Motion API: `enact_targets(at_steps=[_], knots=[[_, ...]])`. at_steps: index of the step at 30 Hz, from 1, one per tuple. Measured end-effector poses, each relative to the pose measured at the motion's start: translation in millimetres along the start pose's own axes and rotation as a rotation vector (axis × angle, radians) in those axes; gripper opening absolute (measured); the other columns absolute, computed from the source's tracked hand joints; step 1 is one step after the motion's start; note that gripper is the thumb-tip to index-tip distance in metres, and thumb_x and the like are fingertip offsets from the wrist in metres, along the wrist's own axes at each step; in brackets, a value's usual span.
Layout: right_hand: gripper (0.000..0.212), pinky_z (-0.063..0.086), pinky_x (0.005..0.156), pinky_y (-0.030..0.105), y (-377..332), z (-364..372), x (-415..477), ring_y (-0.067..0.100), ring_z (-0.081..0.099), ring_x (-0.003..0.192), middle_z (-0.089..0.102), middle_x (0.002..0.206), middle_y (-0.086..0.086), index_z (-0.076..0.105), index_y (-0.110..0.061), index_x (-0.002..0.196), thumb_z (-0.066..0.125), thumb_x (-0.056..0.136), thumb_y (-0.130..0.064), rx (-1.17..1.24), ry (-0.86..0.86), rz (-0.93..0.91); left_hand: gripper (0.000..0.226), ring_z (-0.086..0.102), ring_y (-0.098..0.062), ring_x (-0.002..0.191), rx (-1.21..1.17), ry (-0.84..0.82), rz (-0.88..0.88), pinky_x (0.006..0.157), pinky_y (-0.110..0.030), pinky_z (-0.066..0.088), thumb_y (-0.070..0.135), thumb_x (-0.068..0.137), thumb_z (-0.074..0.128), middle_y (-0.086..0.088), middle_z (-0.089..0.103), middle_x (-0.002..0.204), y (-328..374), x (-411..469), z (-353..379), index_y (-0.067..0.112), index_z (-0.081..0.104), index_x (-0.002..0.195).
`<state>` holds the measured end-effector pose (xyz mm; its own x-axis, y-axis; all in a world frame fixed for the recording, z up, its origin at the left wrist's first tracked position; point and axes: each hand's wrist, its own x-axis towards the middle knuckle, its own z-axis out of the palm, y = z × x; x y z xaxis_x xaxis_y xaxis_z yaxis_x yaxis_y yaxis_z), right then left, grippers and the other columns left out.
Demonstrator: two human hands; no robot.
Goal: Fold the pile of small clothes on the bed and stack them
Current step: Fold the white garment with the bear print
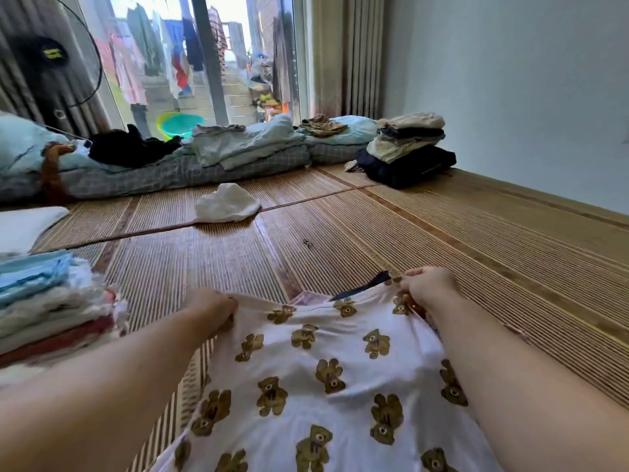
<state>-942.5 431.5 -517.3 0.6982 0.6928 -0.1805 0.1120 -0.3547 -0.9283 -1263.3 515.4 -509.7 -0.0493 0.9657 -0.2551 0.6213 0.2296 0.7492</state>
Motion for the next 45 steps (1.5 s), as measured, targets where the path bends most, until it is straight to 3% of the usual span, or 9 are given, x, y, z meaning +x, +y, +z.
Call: enact_targets(at_steps=[5, 8, 11, 15, 18, 24, 29, 37, 45], knots=[[0.011, 0.052, 0.059, 0.028, -1, -21, -23, 0.017, 0.065, 0.068, 0.068, 0.087, 0.004, 0.061, -0.015, 0.095, 0.068, 0.086, -0.014, -0.058, -0.042, -0.106, 0.037, 0.058, -0.019, 0.066, 0.018, -0.073, 0.063, 0.046, -0.023, 0.046, 0.009, 0.091, 0.063, -0.015, 0.062, 0.092, -9, -26, 5, -0.002, 0.056, 0.125], [0.018, 0.047, 0.054, 0.024, -11, -55, -69, 0.016, 0.066, 0.072, 0.066, 0.088, 0.001, 0.06, -0.017, 0.1, 0.07, 0.085, -0.015, -0.115, -0.092, -0.218, 0.052, 0.058, -0.017, 0.08, 0.101, -0.177, 0.089, 0.057, -0.022, 0.044, 0.016, 0.091, 0.064, -0.011, 0.058, 0.112, -9, -67, -14, 0.006, 0.046, 0.138], [0.022, 0.047, 0.05, 0.02, -4, -91, -114, 0.015, 0.064, 0.07, 0.066, 0.086, 0.004, 0.063, -0.01, 0.104, 0.071, 0.084, -0.011, -0.227, -0.255, -0.186, 0.075, 0.059, -0.015, 0.103, 0.495, -0.401, 0.124, 0.082, -0.025, 0.049, 0.026, 0.081, 0.076, -0.007, 0.057, 0.129, -25, -121, -41, 0.014, 0.039, 0.144], [0.048, 0.05, 0.077, 0.027, 24, -127, -168, 0.018, 0.061, 0.091, 0.065, 0.111, 0.008, 0.06, -0.007, 0.121, 0.078, 0.078, -0.017, -0.645, -0.431, -0.033, 0.044, 0.048, 0.0, 0.045, 0.646, -0.612, 0.042, 0.041, -0.014, 0.037, 0.015, 0.085, 0.072, 0.002, 0.053, 0.073, -59, -181, -56, 0.007, 0.051, 0.123], [0.035, 0.045, 0.069, 0.031, 57, -137, -199, 0.018, 0.056, 0.077, 0.065, 0.102, 0.007, 0.062, -0.009, 0.107, 0.071, 0.084, -0.033, -0.829, -0.377, 0.011, 0.024, 0.047, -0.009, 0.043, 0.686, -0.461, 0.025, 0.039, -0.021, 0.038, 0.021, 0.091, 0.063, -0.002, 0.055, 0.065, -79, -199, -59, 0.006, 0.055, 0.109], [0.035, 0.048, 0.07, 0.029, 85, -137, -217, 0.021, 0.061, 0.083, 0.067, 0.093, 0.003, 0.063, -0.015, 0.095, 0.069, 0.08, -0.046, -1.013, -0.222, 0.009, 0.037, 0.059, -0.014, 0.07, 0.747, -0.181, 0.031, 0.056, -0.022, 0.047, 0.038, 0.088, 0.062, 0.0, 0.061, 0.081, -95, -204, -54, 0.007, 0.065, 0.107], [0.016, 0.041, 0.051, 0.033, 85, -146, -202, 0.021, 0.05, 0.05, 0.055, 0.064, 0.012, 0.051, -0.009, 0.07, 0.064, 0.074, -0.001, -0.364, -0.265, 0.023, 0.029, 0.066, -0.015, 0.079, 0.718, -0.199, 0.026, 0.065, -0.024, 0.054, 0.038, 0.08, 0.069, -0.003, 0.069, 0.087, -83, -197, -42, 0.012, 0.069, 0.095], [0.01, 0.053, 0.067, 0.038, 84, -163, -193, 0.025, 0.067, 0.073, 0.071, 0.081, 0.015, 0.066, -0.004, 0.093, 0.062, 0.091, -0.013, 0.064, -0.323, 0.262, 0.013, 0.061, -0.026, 0.061, 0.245, -0.129, 0.031, 0.054, -0.029, 0.049, 0.011, 0.083, 0.067, -0.017, 0.065, 0.075, -73, -188, -56, -0.002, 0.064, 0.081], [0.012, 0.053, 0.069, 0.04, 90, -176, -179, 0.027, 0.06, 0.066, 0.064, 0.078, 0.013, 0.065, -0.007, 0.089, 0.061, 0.092, -0.018, 0.102, -0.077, 0.275, 0.026, 0.061, -0.024, 0.092, 0.544, 0.02, 0.106, 0.071, -0.028, 0.046, 0.021, 0.091, 0.063, -0.009, 0.065, 0.106, -78, -186, -75, 0.014, 0.065, 0.116]])
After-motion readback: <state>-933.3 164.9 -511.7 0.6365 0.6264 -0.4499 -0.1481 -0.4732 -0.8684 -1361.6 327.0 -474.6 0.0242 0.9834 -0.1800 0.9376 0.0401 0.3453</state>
